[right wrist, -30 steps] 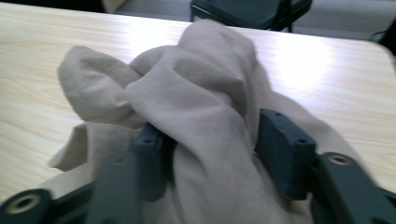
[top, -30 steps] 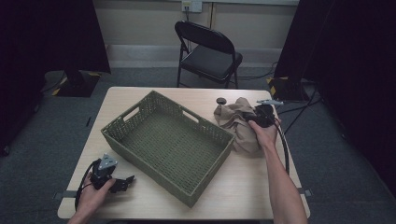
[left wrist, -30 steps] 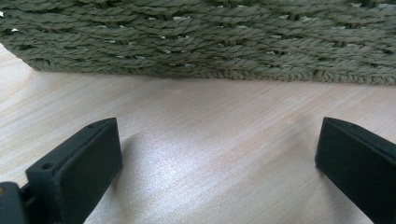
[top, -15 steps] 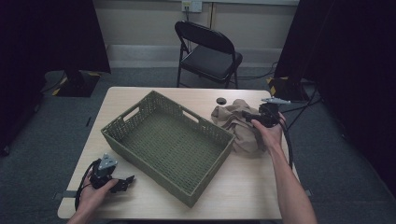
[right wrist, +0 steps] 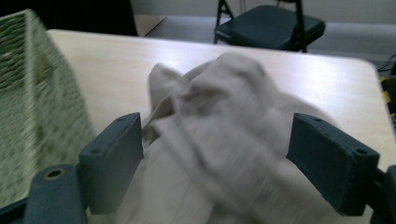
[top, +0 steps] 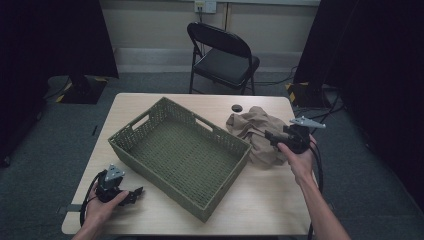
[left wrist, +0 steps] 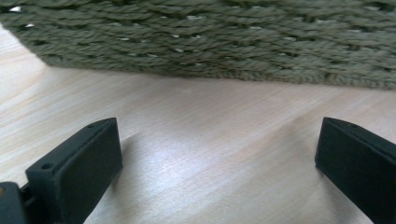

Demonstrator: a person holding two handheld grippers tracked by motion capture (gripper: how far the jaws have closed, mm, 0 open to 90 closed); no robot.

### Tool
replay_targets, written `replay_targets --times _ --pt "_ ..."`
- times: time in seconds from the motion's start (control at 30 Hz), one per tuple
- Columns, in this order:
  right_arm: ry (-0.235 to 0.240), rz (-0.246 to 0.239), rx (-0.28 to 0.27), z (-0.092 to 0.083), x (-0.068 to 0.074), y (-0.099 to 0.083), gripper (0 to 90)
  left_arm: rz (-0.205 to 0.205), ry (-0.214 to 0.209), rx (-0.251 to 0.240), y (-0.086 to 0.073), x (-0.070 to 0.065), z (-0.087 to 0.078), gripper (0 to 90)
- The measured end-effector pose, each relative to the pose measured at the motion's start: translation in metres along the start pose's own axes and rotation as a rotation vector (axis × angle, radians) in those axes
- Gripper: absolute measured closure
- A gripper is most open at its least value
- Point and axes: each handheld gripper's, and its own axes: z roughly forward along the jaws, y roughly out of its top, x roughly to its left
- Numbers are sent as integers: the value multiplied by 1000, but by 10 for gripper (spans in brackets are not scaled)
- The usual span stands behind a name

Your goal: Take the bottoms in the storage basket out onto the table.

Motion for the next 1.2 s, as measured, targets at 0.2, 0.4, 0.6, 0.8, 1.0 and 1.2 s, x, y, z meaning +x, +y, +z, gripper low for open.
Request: replay_targets --times 0.2,0.4,0.6,0.8,1.0,1.2 --pt "3 -9 42 -14 8 -28 171 0 1 0 0 0 0 0" --pt "-15 -24 92 -23 11 -57 178 -5 -6 -4 1 2 1 0" --pt "2 -97 200 -18 22 -86 165 -19 -10 -10 1 5 0 8" --pt "22 -149 279 -8 33 -106 164 -83 10 -8 5 12 -5 144" --pt "5 -179 274 -6 34 -111 155 -126 -18 -16 3 17 -13 157" --pt "22 -169 244 -4 31 -119 139 -85 -12 -84 12 8 -28 211"
